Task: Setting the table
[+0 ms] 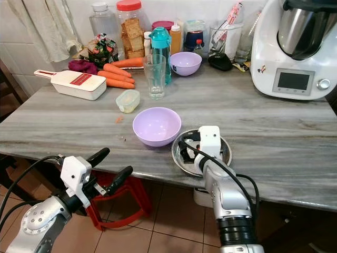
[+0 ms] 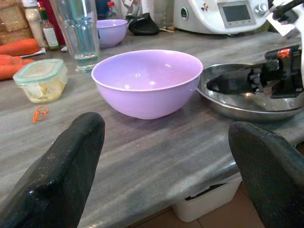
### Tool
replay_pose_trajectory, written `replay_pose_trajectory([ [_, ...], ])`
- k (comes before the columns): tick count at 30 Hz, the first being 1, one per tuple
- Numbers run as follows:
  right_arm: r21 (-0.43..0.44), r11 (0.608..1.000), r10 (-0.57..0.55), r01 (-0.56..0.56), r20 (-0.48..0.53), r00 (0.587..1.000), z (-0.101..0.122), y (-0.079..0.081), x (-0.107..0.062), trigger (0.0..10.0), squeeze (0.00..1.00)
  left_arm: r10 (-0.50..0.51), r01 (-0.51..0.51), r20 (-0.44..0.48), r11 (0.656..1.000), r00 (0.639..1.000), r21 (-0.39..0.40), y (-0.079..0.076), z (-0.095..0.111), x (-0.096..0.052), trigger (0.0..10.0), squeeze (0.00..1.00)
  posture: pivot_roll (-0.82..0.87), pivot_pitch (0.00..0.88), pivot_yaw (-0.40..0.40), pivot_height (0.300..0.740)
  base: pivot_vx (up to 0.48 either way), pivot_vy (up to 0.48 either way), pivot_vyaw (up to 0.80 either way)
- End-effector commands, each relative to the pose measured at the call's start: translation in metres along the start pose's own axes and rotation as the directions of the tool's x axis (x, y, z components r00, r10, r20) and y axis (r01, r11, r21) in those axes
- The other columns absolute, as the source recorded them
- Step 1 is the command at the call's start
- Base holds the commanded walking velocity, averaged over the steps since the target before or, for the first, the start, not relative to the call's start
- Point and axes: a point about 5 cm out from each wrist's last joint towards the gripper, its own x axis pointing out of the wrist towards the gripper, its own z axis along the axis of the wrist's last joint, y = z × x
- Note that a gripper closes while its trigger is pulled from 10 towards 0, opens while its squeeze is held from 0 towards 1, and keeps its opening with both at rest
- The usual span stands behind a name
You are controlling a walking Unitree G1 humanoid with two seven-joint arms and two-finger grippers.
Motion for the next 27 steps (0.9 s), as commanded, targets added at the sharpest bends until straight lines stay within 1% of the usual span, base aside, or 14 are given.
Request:
replay_pose_trajectory([
  [1, -0.002, 1.000, -0.004, 0.004, 0.041, 0.999, 0.009, -0.001, -0.004, 10.0, 0.27, -0.002, 0.002, 0.008, 1.000, 1.000, 0.009, 0.001, 0.002, 0.001, 10.0, 0.00, 0.10, 0.000, 0.027, 0.740, 0.000, 0.000, 0.00],
  [5, -0.053, 0.999, 0.000, 0.005, 0.090, 0.996, 0.013, -0.004, -0.014, 10.0, 0.27, -0.012, 0.012, 0.028, 1.000, 1.000, -0.019, -0.001, 0.003, 0.002, 10.0, 0.00, 0.09, 0.000, 0.018, 0.740, 0.000, 0.000, 0.00],
  [7, -0.047, 0.999, -0.006, 0.011, 0.114, 0.993, 0.014, -0.006, -0.017, 10.0, 0.26, -0.016, 0.017, 0.030, 1.000, 0.999, -0.026, -0.001, 0.004, 0.002, 10.0, 0.00, 0.09, 0.000, 0.018, 0.740, 0.000, 0.000, 0.00],
  [9, -0.021, 0.999, -0.031, 0.034, 0.132, 0.991, 0.012, -0.015, -0.024, 10.0, 0.25, -0.025, 0.026, 0.036, 0.999, 0.999, -0.036, -0.002, 0.003, 0.003, 10.0, 0.00, 0.10, 0.000, 0.004, 0.740, 0.000, 0.000, 0.00],
  [11, -0.011, 0.999, -0.029, 0.031, 0.139, 0.990, 0.011, -0.016, -0.026, 10.0, 0.25, -0.025, 0.027, 0.041, 0.999, 0.999, -0.038, -0.002, 0.003, 0.004, 10.0, 0.00, 0.10, 0.000, -0.002, 0.740, 0.000, 0.000, 0.00],
  [12, -0.022, 0.999, -0.028, 0.032, 0.150, 0.988, 0.010, -0.016, -0.030, 10.0, 0.23, -0.022, 0.024, 0.046, 0.999, 0.999, -0.041, -0.001, 0.003, 0.004, 10.0, 0.00, 0.10, 0.000, -0.005, 0.740, 0.000, 0.000, 0.00],
  [13, -0.025, 0.999, -0.030, 0.034, 0.157, 0.987, 0.010, -0.016, -0.032, 10.0, 0.14, -0.022, 0.024, 0.050, 0.999, 0.999, -0.044, -0.001, 0.004, 0.004, 10.0, 0.00, 0.10, 0.000, -0.005, 0.740, 0.000, 0.000, 0.00],
  [16, -0.031, 0.999, -0.038, 0.044, 0.184, 0.982, 0.010, -0.016, -0.039, 10.0, 0.13, -0.018, 0.022, 0.058, 0.998, 0.998, -0.059, 0.001, 0.004, 0.004, 10.0, 0.00, 0.10, 0.000, -0.011, 0.740, 0.000, 0.000, 0.00],
  [17, -0.027, 0.999, -0.038, 0.044, 0.204, 0.978, 0.009, -0.015, -0.045, 10.0, 0.05, -0.017, 0.020, 0.058, 0.998, 0.998, -0.064, 0.002, 0.004, 0.004, 10.0, 0.00, 0.10, 0.000, -0.010, 0.740, 0.000, 0.000, 0.00],
  [20, -0.029, 0.999, -0.034, 0.040, 0.209, 0.977, 0.007, -0.014, -0.049, 10.0, 0.04, -0.015, 0.019, 0.057, 0.997, 0.998, -0.070, 0.002, 0.003, 0.004, 10.0, 0.00, 0.10, 0.000, -0.009, 0.740, 0.000, 0.000, 0.00],
  [21, -0.036, 0.999, -0.028, 0.036, 0.213, 0.977, 0.003, -0.014, -0.052, 10.0, 0.00, -0.005, 0.009, 0.052, 0.997, 0.999, -0.071, 0.003, 0.002, 0.002, 10.0, 0.00, 0.09, 0.000, -0.003, 0.740, 0.000, 0.000, 0.00],
  [24, -0.062, 0.997, -0.027, 0.041, 0.211, 0.977, -0.001, -0.014, -0.058, 10.0, 0.00, 0.093, -0.092, 0.010, 0.992, 0.996, -0.090, 0.011, -0.002, -0.002, 10.0, 0.00, 0.08, 0.000, 0.011, 0.740, 0.000, 0.000, 0.00],
  [25, -0.061, 0.997, -0.027, 0.041, 0.212, 0.977, -0.002, -0.015, -0.059, 10.0, 0.00, 0.104, -0.103, 0.002, 0.991, 0.995, -0.091, 0.012, -0.003, -0.003, 10.0, 0.00, 0.08, 0.000, 0.011, 0.740, 0.000, 0.000, 0.00],
  [27, -0.040, 0.998, -0.036, 0.044, 0.193, 0.981, -0.006, -0.018, -0.061, 10.0, 0.00, 0.171, -0.174, -0.038, 0.982, 0.984, -0.072, 0.021, -0.006, -0.005, 10.0, 0.00, 0.08, 0.000, 0.019, 0.740, 0.000, 0.000, -0.39],
])
